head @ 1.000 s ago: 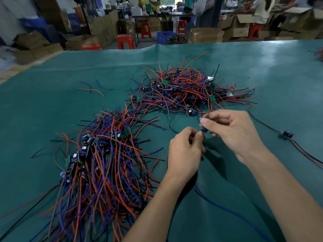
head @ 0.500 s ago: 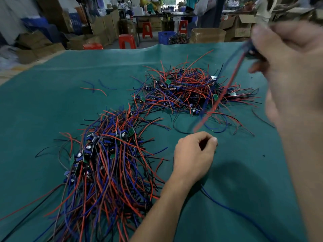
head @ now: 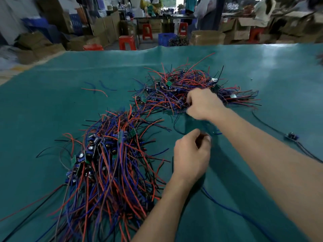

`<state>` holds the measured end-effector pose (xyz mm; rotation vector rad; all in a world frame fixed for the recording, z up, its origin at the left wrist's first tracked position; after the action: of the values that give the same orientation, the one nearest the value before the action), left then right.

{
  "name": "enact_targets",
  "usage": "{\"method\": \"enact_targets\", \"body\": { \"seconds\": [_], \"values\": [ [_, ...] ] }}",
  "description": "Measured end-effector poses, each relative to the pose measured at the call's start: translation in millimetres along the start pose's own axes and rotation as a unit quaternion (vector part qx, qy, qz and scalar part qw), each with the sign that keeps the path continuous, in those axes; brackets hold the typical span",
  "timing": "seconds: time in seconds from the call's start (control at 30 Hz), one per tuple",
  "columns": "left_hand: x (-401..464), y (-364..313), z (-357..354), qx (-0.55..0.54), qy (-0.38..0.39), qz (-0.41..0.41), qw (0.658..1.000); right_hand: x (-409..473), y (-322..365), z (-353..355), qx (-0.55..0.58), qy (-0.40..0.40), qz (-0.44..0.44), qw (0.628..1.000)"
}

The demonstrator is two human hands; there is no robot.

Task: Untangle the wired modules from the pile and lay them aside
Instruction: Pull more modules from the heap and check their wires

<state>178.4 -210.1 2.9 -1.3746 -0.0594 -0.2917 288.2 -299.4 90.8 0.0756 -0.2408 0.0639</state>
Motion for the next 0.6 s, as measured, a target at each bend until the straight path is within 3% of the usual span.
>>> {"method": "enact_targets", "body": {
  "seconds": [0.03, 0.2, 0.37, 0.43, 0.47, 0.53, 0.6],
  "values": [
    [0.5, 0.3, 0.1, 0.002, -0.002, -0.002, 1.0, -28.6, -15.7, -4.0, -0.044, 0.057, -0.112, 0.991],
    [0.5, 1.2, 1.5, -0.009, -0.009, -0.003, 1.0, -20.9, -31.3, -29.3, 0.072, 0.012, -0.109, 0.991],
    [1.3, 3.3, 3.6, -0.021, -0.025, 0.001, 0.999, -35.6, -46.2, -29.2, 0.113, 0.09, -0.129, 0.981],
    [2.5, 4.2, 4.2, -0.027, -0.034, 0.001, 0.999, -46.8, -56.3, -23.1, 0.202, 0.08, -0.158, 0.963],
    [2.7, 4.5, 4.7, -0.034, -0.039, 0.001, 0.999, -56.1, -61.1, -21.4, 0.291, 0.078, -0.174, 0.938],
    [2.0, 3.6, 5.2, -0.058, -0.047, 0.002, 0.997, -77.1, -62.5, -17.4, 0.495, 0.087, -0.198, 0.842],
    [0.3, 3.1, 5.3, -0.086, -0.044, 0.011, 0.995, -96.3, -56.2, -15.5, 0.61, 0.091, -0.196, 0.762]
  ]
}}
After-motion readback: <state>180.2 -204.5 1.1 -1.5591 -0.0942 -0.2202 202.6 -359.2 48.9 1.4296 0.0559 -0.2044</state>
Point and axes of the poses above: each hand's wrist, its own x-axis towards the middle knuckle, its own z-axis out of the back of the hand, y = z × x, the point moved 7 cm from there along x, towards the middle knuckle, and after that the axes turned 9 degrees about -x, right-handed, at the moved point
